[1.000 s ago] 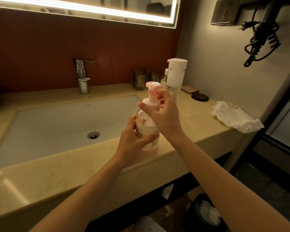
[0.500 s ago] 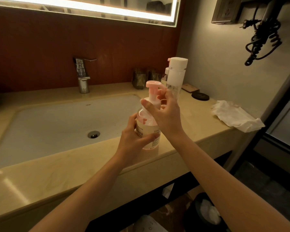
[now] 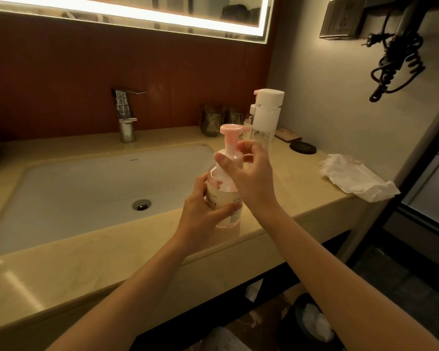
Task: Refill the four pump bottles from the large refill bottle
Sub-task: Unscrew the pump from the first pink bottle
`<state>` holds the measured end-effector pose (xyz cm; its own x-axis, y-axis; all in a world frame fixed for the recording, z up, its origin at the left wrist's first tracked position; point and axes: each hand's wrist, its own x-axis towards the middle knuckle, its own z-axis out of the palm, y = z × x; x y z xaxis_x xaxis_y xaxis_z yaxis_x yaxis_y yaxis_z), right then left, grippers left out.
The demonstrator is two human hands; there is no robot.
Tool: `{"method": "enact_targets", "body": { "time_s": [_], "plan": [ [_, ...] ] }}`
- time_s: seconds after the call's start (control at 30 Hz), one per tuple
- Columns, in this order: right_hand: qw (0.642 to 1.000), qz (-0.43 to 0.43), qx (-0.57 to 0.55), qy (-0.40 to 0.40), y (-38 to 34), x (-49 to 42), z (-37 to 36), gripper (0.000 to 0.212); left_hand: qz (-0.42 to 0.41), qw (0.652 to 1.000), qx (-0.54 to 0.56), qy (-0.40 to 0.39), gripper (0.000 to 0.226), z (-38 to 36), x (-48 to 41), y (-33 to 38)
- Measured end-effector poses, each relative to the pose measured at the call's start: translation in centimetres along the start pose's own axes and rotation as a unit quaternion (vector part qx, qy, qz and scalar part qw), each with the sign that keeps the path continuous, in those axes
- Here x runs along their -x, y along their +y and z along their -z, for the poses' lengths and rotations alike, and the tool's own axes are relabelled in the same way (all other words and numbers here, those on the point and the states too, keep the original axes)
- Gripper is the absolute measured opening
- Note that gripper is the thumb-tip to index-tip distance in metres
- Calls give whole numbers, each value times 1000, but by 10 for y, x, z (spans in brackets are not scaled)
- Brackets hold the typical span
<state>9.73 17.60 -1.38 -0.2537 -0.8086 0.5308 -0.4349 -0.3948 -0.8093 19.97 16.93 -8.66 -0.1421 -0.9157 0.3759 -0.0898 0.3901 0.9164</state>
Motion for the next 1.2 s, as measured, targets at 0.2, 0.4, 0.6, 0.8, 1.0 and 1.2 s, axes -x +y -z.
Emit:
{"method": "enact_targets", "body": {
  "time_s": [0.2, 0.4, 0.6, 0.8, 1.0, 1.2],
  "plan": [
    [995, -34, -89, -40, -2, 5, -1, 33, -5, 1000, -2, 0, 72, 1, 0, 0],
    [1000, 4, 7, -1, -3, 2, -5, 56, -1, 1000, 3, -2, 67, 1, 0, -1],
    [996, -20, -82, -21, -4, 5, 1, 35, -4, 1000, -1, -1, 71, 1, 0, -1],
    [999, -14, -40, -18, -1, 3, -2, 47, -4, 1000, -6, 2, 70, 0, 0, 0],
    [1000, 16, -15, 5, 4, 6, -3, 38, -5, 1000, -5, -1, 69, 1, 0, 0],
    [997, -7, -78, -23, 3, 8, -3, 53, -7, 1000, 1, -1, 71, 1, 0, 0]
  ]
}}
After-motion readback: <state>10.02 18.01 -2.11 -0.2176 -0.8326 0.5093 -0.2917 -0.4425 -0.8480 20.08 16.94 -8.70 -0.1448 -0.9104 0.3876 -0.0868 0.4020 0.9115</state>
